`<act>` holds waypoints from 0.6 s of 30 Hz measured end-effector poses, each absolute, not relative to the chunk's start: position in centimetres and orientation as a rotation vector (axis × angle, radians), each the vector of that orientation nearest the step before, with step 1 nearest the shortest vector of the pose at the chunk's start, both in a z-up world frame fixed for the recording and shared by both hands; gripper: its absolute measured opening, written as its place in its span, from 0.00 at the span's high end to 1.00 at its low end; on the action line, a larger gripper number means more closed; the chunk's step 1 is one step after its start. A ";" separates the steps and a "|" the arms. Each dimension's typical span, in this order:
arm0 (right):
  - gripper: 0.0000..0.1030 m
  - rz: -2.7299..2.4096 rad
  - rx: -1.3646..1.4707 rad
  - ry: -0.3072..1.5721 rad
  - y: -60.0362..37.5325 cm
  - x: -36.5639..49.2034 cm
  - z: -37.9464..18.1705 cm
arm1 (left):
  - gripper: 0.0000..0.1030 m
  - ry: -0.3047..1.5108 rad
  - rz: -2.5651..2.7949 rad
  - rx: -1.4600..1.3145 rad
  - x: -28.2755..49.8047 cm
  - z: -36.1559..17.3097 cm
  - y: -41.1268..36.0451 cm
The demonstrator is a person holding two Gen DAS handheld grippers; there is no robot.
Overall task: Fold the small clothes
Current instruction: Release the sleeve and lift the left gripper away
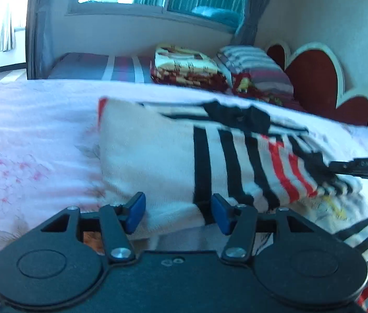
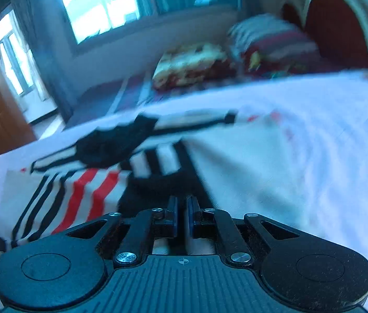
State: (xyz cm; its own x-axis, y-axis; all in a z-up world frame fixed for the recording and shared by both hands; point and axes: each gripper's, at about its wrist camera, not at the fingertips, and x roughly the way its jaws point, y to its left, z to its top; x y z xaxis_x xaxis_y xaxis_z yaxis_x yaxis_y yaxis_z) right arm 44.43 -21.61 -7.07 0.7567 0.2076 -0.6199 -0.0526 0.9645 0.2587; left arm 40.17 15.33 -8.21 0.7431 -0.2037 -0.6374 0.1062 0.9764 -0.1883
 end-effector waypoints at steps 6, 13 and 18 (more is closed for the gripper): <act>0.94 0.338 0.283 0.696 -18.0 47.1 -6.7 | 0.47 0.678 -0.159 -0.113 45.0 -7.0 16.4; 0.94 0.487 0.264 0.750 -10.6 51.6 -8.8 | 0.46 0.754 -0.121 -0.101 52.2 -9.7 17.7; 0.95 0.446 0.244 0.749 -9.3 52.5 -10.2 | 0.44 0.733 -0.128 -0.137 52.3 -10.3 19.4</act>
State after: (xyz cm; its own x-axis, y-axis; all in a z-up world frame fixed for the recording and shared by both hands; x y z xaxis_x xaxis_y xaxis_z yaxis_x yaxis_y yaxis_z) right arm 52.48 -9.34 -10.16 0.6451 0.4727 -0.6003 -0.3021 0.8794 0.3679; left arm 52.32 19.45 -10.31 0.7362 -0.1642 -0.6565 0.0689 0.9833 -0.1687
